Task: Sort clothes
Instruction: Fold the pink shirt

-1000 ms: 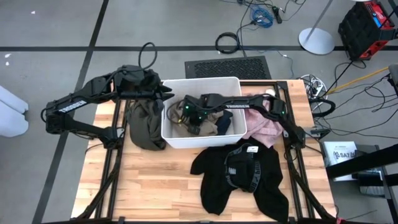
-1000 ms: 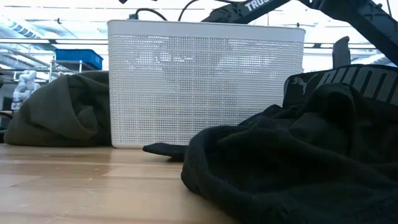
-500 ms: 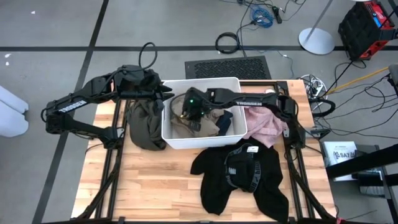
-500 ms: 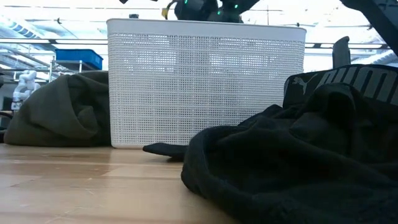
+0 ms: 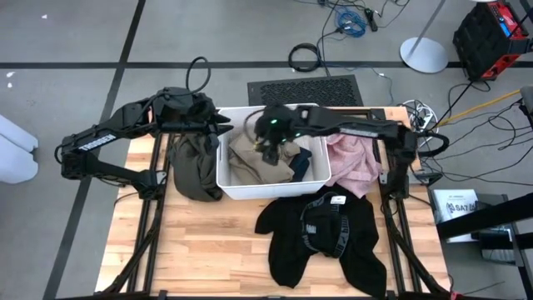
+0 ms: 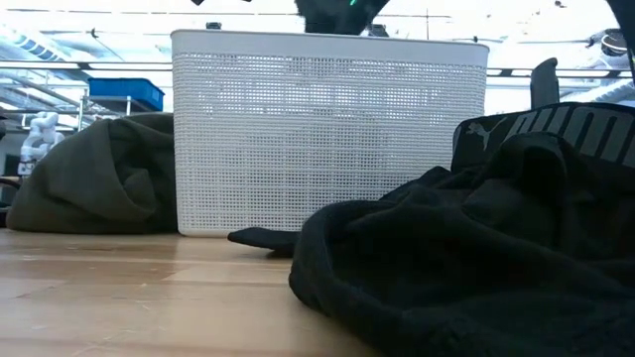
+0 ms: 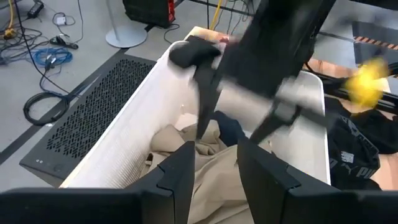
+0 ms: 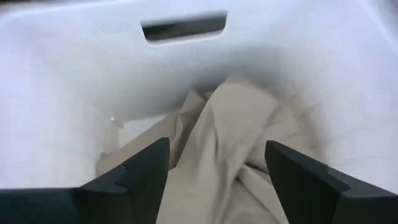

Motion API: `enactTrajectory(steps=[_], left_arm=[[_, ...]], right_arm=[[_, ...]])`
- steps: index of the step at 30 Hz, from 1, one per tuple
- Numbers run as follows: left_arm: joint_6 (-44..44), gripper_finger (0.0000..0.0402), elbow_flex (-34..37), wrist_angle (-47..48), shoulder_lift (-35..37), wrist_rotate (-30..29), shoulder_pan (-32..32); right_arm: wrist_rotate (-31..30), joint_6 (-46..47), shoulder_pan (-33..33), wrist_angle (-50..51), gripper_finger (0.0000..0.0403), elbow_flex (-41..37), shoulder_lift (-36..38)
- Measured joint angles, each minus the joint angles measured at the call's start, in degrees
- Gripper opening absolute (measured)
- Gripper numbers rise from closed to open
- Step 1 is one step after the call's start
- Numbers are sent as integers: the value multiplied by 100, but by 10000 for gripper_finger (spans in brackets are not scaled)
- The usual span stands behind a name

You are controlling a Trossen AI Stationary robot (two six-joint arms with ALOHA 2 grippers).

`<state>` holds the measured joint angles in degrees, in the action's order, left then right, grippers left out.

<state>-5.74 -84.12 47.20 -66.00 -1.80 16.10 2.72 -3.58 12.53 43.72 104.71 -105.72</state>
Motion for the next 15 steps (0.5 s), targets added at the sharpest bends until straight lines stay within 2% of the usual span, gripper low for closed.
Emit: enactTrajectory(steps=[5,9,12,15], left_arm=[[15,130,0,4,22,-2,-19],[9,130,146,-35,65,-76,-196],[6,130,512,-229,179,-403,-481],[-125,130,1052,-639,399,-678,-750]], right_arm=[[-56,-51,79,399,240,0,980],[-914,378,100,958,234,0,1687],[-1658,781,101,1572,234,-17,2107],[-1918,1303,189,2358,233,-220,2441]])
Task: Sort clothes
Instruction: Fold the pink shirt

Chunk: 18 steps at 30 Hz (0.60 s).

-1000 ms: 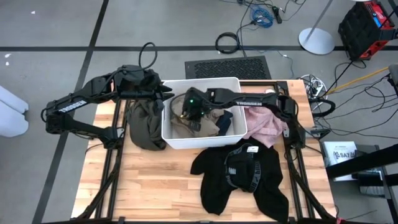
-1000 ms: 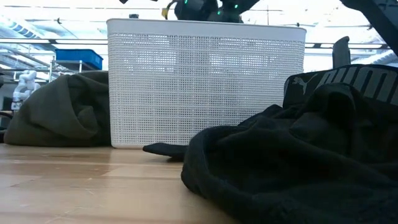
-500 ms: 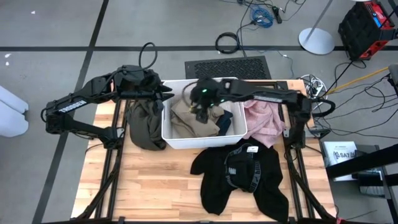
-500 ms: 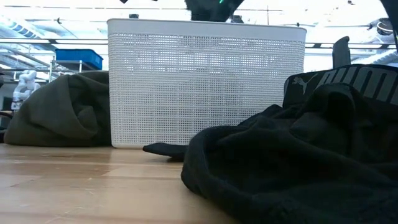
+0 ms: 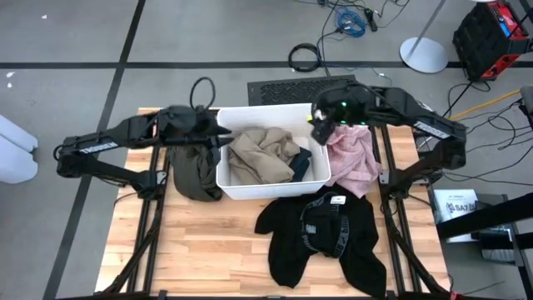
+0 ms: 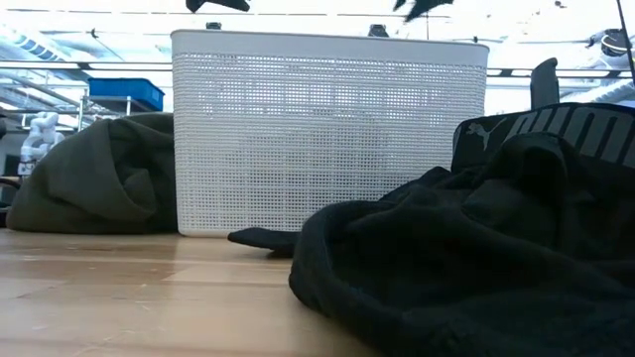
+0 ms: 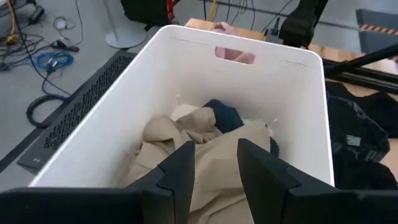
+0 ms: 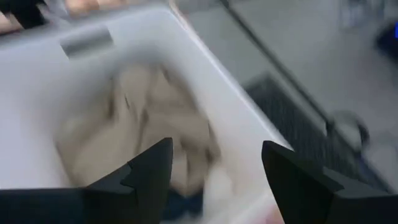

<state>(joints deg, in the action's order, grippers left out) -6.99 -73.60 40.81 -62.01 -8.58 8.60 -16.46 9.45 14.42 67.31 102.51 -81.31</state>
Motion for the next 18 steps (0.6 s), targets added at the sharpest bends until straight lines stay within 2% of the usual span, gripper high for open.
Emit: enactTrajectory(steps=[4,7,13,18], left_arm=[[-231,130,797,-727,422,-50,-302],[-353,130,1286,-1208,727,-58,-448],[-622,130,1599,-1444,1090,-74,-500],[-760,130,1601,-1461,1187,-75,-533]], right_arm=[[129,234,349,1215,233,-505,227],[30,56,780,1686,233,-976,312],[23,-1084,1748,1734,233,-1833,257],[45,-2174,2193,1596,233,-2316,114]])
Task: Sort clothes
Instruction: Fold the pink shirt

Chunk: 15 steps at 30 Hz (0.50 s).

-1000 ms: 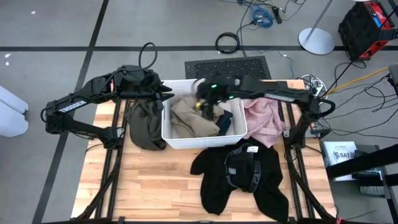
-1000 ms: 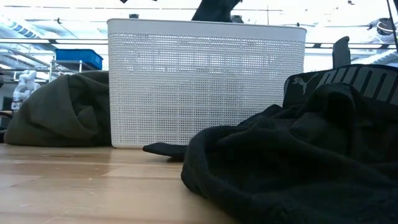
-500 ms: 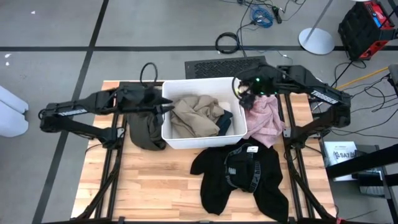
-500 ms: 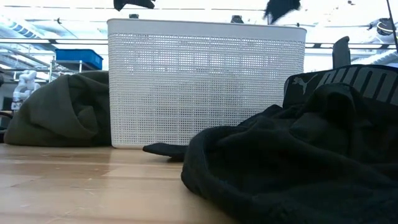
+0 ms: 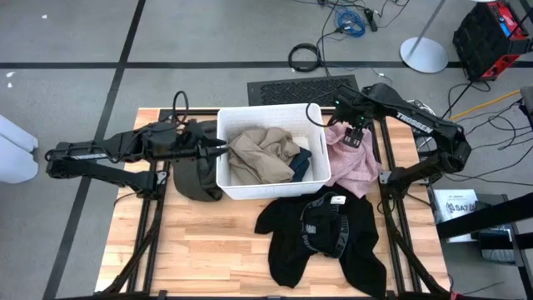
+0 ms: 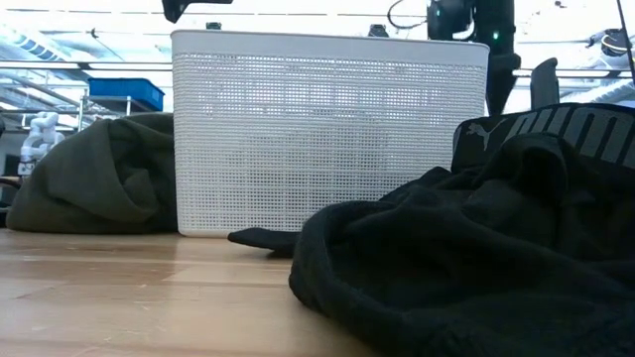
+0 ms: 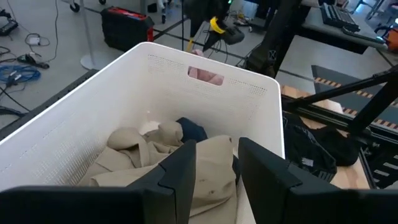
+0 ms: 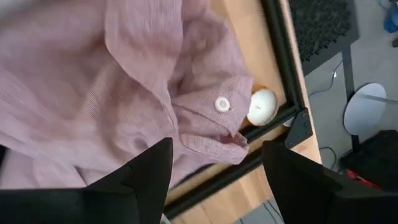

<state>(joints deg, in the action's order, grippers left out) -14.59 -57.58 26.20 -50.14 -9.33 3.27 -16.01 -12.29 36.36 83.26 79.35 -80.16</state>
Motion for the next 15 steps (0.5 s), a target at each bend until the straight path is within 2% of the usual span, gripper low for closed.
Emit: enactTrajectory(steps=[2,5,7,15], left_arm=[[-3,130,0,4,-1,1,-2],[-7,130,0,8,-4,-3,-2],[-7,130,0,-31,-1,-40,-2],[-7,130,0,-24,-4,-211,0]], right_arm=[[156,-177,124,-69,233,-98,-57],[811,-374,263,-51,233,-176,-166],[1025,-577,310,-57,233,-194,-221],[1006,-1136,361,-340,228,-194,-565]])
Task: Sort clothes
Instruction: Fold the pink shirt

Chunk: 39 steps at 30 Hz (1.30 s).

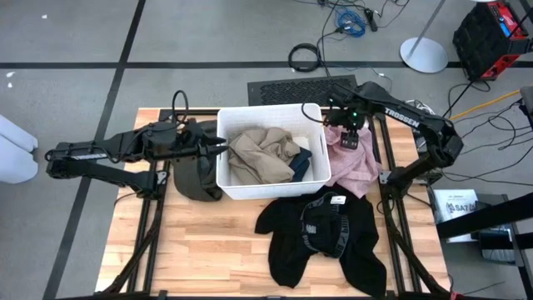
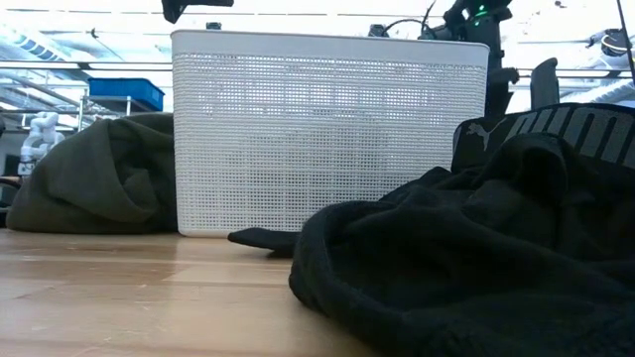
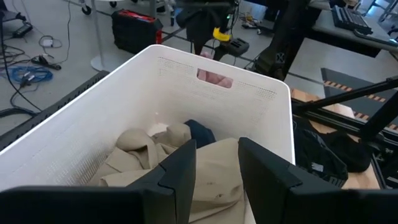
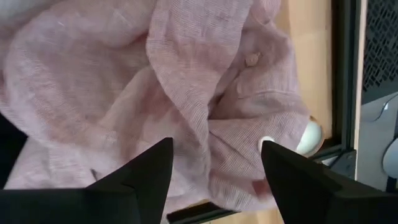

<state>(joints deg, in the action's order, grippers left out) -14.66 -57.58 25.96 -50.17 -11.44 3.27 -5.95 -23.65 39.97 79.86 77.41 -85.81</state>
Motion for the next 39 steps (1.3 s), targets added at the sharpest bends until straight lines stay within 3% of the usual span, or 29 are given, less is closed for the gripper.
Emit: enactTrajectory(steps=[4,9,11,22,33,39], left_arm=[[-1,130,0,4,-2,0,-2],[48,130,0,10,-2,0,0],[112,130,0,11,-2,0,0],[324,130,-2,15,-2,2,0],[339,130,-2,18,-2,2,0],[338,130,-4,-79,-2,2,2]], right_arm=[[12,43,49,287,188,0,-269],[34,180,47,583,47,0,-366],[36,274,43,714,14,0,-358],[8,1050,-177,1024,2,812,156],[8,1819,-412,991,1,2839,1386],[32,2394,-919,378,0,3873,1870]])
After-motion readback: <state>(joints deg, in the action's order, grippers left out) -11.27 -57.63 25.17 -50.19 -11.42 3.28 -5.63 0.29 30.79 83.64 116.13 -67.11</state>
